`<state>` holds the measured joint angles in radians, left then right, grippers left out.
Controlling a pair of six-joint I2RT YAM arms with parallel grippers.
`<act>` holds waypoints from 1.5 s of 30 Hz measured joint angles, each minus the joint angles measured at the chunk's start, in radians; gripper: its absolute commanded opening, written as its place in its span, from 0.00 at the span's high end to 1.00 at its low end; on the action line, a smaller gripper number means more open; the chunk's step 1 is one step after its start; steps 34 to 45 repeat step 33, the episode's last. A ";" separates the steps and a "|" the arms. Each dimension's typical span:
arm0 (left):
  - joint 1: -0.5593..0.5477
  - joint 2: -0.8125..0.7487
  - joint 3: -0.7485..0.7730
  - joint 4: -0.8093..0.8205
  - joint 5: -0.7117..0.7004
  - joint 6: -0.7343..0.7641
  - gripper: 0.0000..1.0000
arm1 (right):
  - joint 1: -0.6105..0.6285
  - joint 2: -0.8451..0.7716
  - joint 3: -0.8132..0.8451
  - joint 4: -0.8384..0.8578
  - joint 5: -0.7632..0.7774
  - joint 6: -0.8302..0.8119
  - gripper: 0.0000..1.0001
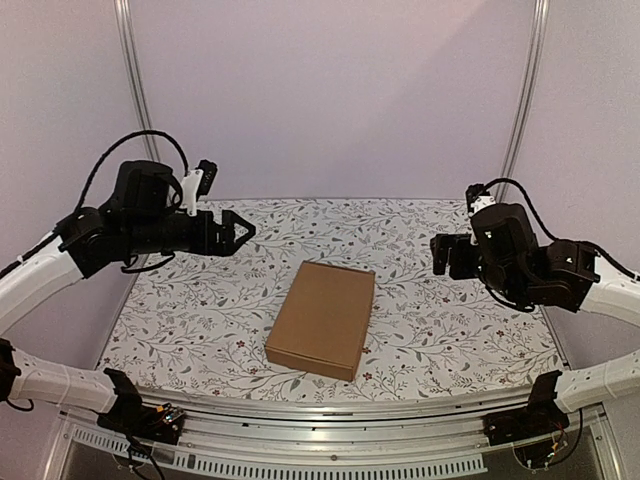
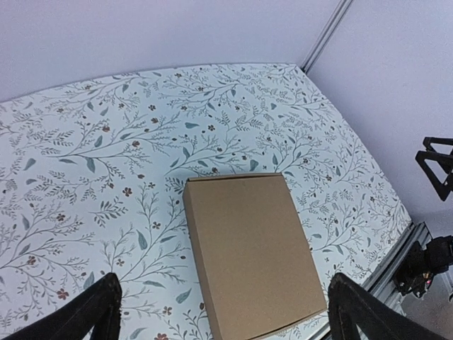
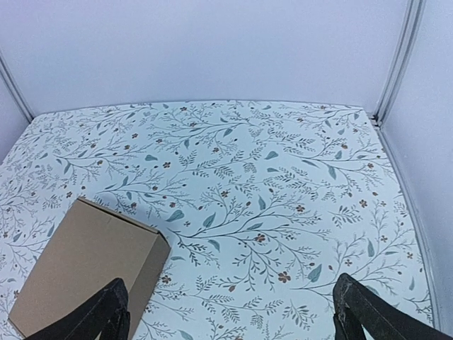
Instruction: Fold the paper box
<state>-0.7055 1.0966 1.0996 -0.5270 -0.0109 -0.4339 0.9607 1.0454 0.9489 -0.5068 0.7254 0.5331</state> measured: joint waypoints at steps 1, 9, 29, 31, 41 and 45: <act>0.000 -0.023 0.016 -0.027 -0.024 0.013 0.00 | 0.000 -0.002 0.023 -0.030 0.027 -0.001 0.01; 0.001 -0.209 0.012 -0.136 -0.160 0.088 0.00 | 0.000 -0.021 0.138 -0.250 0.205 0.005 0.01; 0.027 -0.536 -0.230 -0.089 -0.243 0.181 0.00 | 0.000 -0.329 -0.040 -0.290 0.200 -0.200 0.01; 0.043 -0.536 -0.230 -0.088 -0.235 0.181 0.00 | 0.000 -0.328 -0.040 -0.283 0.199 -0.208 0.01; 0.056 -0.535 -0.230 -0.088 -0.225 0.181 0.00 | 0.000 -0.326 -0.040 -0.279 0.195 -0.218 0.01; 0.056 -0.535 -0.230 -0.088 -0.225 0.181 0.00 | 0.000 -0.326 -0.040 -0.279 0.195 -0.218 0.01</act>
